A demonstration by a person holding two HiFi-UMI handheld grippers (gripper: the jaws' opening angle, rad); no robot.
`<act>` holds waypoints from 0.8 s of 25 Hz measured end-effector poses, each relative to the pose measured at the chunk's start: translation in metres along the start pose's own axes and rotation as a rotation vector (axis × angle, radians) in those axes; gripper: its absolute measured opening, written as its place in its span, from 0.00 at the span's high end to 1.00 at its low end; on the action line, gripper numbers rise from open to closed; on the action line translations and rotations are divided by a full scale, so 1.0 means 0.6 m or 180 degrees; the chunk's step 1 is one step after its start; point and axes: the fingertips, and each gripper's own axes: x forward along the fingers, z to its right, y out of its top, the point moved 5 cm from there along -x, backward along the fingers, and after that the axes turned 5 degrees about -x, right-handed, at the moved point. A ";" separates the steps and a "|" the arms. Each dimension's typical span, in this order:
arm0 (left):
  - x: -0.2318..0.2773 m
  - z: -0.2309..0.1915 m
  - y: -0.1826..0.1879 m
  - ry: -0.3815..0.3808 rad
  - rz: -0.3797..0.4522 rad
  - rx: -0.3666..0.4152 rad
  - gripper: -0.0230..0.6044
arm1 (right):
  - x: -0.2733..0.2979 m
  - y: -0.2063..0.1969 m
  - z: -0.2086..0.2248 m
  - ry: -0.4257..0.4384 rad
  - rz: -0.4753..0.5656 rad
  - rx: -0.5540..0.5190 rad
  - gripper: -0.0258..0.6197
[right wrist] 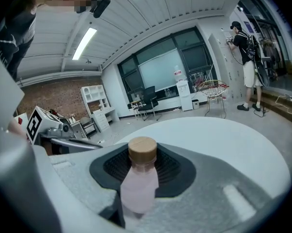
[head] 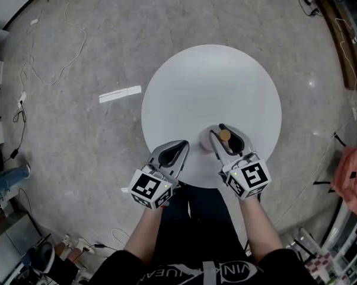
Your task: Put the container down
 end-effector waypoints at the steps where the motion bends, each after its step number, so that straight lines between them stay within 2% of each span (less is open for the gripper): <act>1: 0.000 -0.001 -0.001 0.0000 -0.0003 -0.0005 0.94 | 0.003 0.000 -0.001 0.0009 0.0000 -0.0025 0.76; 20: 0.004 -0.018 -0.011 0.0010 -0.0045 -0.0096 0.94 | 0.035 0.004 -0.016 0.0099 -0.0040 -0.0481 0.76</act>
